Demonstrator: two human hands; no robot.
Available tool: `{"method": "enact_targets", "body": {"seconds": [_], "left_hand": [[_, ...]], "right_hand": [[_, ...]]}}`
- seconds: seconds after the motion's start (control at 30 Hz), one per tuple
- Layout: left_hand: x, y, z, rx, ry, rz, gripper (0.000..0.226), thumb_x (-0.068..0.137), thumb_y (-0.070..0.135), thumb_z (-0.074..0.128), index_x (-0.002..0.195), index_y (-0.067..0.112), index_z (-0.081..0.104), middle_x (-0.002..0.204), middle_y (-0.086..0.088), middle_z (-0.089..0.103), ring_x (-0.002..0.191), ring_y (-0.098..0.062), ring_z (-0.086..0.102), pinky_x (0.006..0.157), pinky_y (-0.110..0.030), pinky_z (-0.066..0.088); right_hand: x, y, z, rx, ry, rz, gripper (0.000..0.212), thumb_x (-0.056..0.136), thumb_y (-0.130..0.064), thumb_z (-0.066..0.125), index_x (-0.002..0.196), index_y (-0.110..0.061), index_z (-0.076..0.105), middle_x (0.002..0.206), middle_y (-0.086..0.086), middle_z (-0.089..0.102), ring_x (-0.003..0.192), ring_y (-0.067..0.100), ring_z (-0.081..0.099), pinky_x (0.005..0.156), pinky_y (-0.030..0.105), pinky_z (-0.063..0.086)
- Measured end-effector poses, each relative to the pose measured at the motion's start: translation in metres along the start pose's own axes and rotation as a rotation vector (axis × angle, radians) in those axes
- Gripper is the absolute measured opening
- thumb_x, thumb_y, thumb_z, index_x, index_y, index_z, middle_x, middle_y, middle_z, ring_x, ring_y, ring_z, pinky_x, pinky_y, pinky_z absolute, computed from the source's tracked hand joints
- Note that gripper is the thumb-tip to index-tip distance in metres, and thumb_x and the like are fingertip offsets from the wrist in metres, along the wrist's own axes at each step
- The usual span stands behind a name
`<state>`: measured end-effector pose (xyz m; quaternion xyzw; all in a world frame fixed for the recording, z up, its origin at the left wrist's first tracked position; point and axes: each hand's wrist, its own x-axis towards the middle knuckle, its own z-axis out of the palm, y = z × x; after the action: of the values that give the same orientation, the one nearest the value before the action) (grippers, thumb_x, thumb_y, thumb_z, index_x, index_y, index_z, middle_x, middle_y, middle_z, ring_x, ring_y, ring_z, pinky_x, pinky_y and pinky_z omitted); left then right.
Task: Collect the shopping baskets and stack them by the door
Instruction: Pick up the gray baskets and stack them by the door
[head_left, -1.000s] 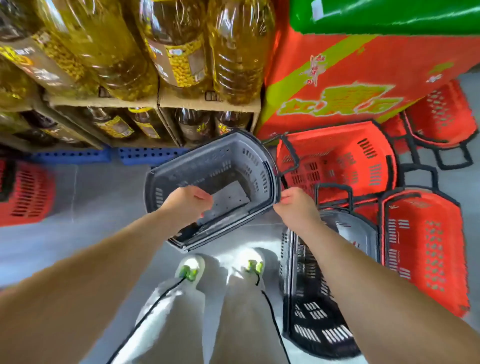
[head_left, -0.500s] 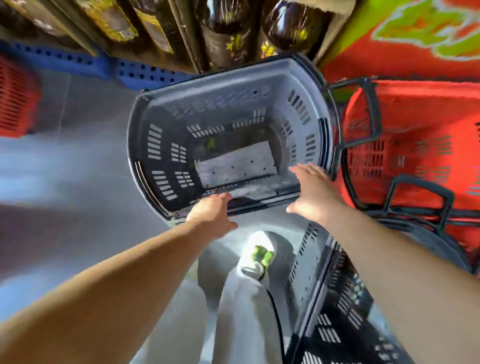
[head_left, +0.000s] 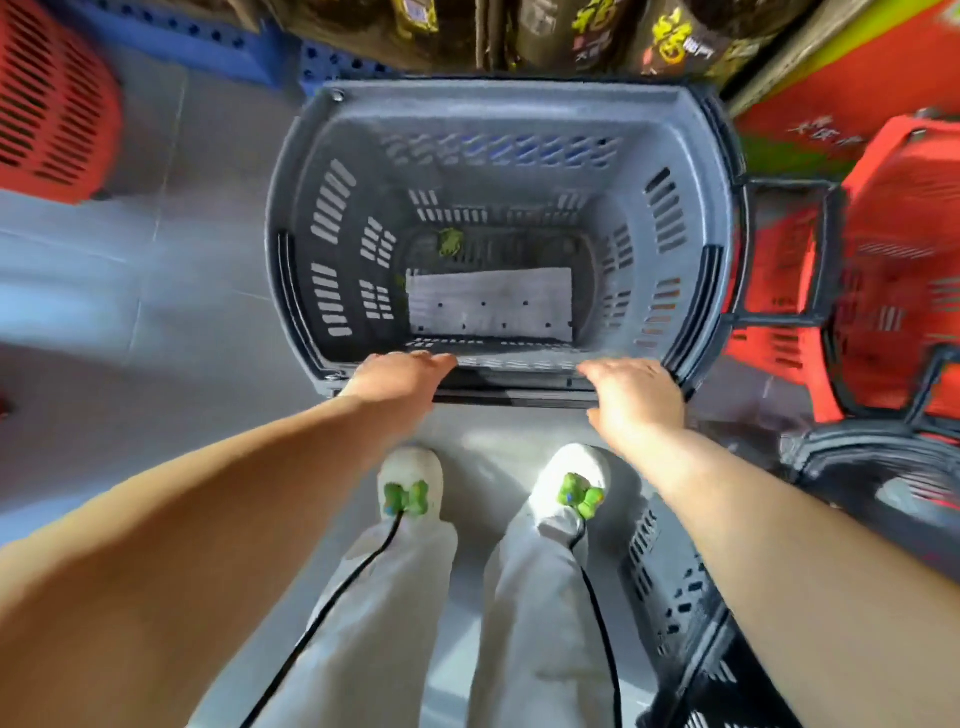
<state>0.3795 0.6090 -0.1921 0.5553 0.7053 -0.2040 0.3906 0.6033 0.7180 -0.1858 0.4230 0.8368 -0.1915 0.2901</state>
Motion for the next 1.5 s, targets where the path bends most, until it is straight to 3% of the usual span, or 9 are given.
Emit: {"method": "enact_targets", "body": {"seconds": [0.27, 0.4, 0.53, 0.63, 0.73, 0.93, 1.23, 1.4, 1.5], "left_hand": [[-0.049, -0.108, 0.013, -0.177, 0.343, -0.250, 0.063, 0.081, 0.035, 0.069, 0.138, 0.020, 0.048, 0.138, -0.005, 0.055, 0.127, -0.026, 0.046, 0.109, -0.036, 0.034], [-0.074, -0.123, 0.025, -0.644, 0.668, -0.723, 0.066, 0.076, 0.047, 0.071, 0.129, 0.013, 0.049, 0.128, -0.013, 0.055, 0.121, -0.032, 0.047, 0.103, -0.039, 0.036], [-0.057, -0.120, 0.024, -1.362, 0.442, -1.107, 0.083, 0.074, 0.056, 0.071, 0.133, 0.003, 0.045, 0.125, -0.014, 0.058, 0.115, -0.034, 0.057, 0.094, -0.038, 0.046], [-0.033, -0.115, 0.015, -1.725, 0.322, -1.033, 0.074, 0.074, 0.056, 0.071, 0.121, 0.001, 0.055, 0.089, -0.004, 0.061, 0.080, -0.024, 0.066, 0.087, -0.035, 0.055], [-0.014, -0.112, 0.011, -1.867, 0.279, -1.010, 0.065, 0.080, 0.042, 0.072, 0.127, 0.004, 0.048, 0.115, -0.008, 0.061, 0.087, -0.022, 0.065, 0.083, -0.039, 0.058], [-0.009, -0.122, 0.017, -1.932, 0.231, -0.999, 0.054, 0.082, 0.028, 0.073, 0.127, 0.005, 0.054, 0.126, -0.012, 0.062, 0.109, -0.027, 0.064, 0.076, -0.036, 0.058], [-0.031, -0.117, -0.004, -1.936, 0.543, -1.104, 0.030, 0.071, 0.020, 0.079, 0.090, 0.006, 0.060, 0.087, -0.010, 0.059, 0.081, -0.027, 0.064, 0.083, -0.039, 0.058], [-0.078, -0.096, -0.035, -1.939, 0.607, -1.112, 0.026, 0.069, 0.015, 0.079, 0.084, 0.006, 0.059, 0.076, -0.006, 0.058, 0.062, -0.019, 0.059, 0.063, -0.028, 0.053], [-0.129, -0.072, -0.062, -2.022, 0.639, -1.085, 0.032, 0.067, 0.015, 0.081, 0.090, 0.004, 0.062, 0.088, -0.011, 0.064, 0.078, -0.024, 0.066, 0.075, -0.035, 0.059]], "right_hand": [[0.027, -0.133, -0.002, 0.033, 0.005, -0.062, 0.036, 0.084, -0.013, 0.058, 0.118, -0.024, 0.055, 0.121, 0.004, 0.062, 0.115, 0.028, 0.050, 0.094, 0.034, 0.033], [0.037, -0.192, -0.004, 0.081, -0.018, -0.130, 0.042, 0.087, -0.031, 0.061, 0.126, -0.020, 0.050, 0.124, 0.006, 0.058, 0.118, 0.029, 0.047, 0.095, 0.038, 0.033], [0.040, -0.213, -0.006, 0.188, -0.067, -0.195, 0.047, 0.088, -0.038, 0.060, 0.129, -0.019, 0.050, 0.127, 0.006, 0.058, 0.121, 0.028, 0.045, 0.100, 0.038, 0.032], [0.038, -0.195, -0.015, 0.334, 0.240, -0.110, 0.043, 0.085, -0.035, 0.061, 0.123, -0.016, 0.057, 0.123, 0.006, 0.059, 0.119, 0.028, 0.044, 0.101, 0.036, 0.026], [0.046, -0.160, -0.030, 0.452, 0.541, 0.205, 0.054, 0.076, -0.032, 0.071, 0.121, -0.008, 0.052, 0.123, 0.016, 0.052, 0.116, 0.036, 0.041, 0.102, 0.039, 0.025], [0.096, -0.117, -0.049, 0.974, 0.082, 0.675, 0.079, 0.072, -0.049, 0.074, 0.128, -0.004, 0.040, 0.129, 0.015, 0.053, 0.110, 0.033, 0.053, 0.092, 0.041, 0.043], [0.086, -0.115, -0.045, 1.190, 0.087, 0.697, 0.040, 0.065, -0.022, 0.075, 0.095, -0.009, 0.053, 0.070, -0.001, 0.051, 0.058, 0.013, 0.046, 0.053, 0.024, 0.039], [0.042, -0.105, -0.083, 1.200, 0.027, 0.664, 0.034, 0.062, -0.023, 0.078, 0.073, -0.010, 0.049, 0.070, -0.003, 0.051, 0.061, 0.012, 0.047, 0.061, 0.028, 0.038], [0.001, -0.099, -0.131, 1.214, 0.013, 0.604, 0.047, 0.064, -0.023, 0.078, 0.099, -0.006, 0.050, 0.087, 0.004, 0.053, 0.080, 0.022, 0.052, 0.072, 0.034, 0.040]]}}
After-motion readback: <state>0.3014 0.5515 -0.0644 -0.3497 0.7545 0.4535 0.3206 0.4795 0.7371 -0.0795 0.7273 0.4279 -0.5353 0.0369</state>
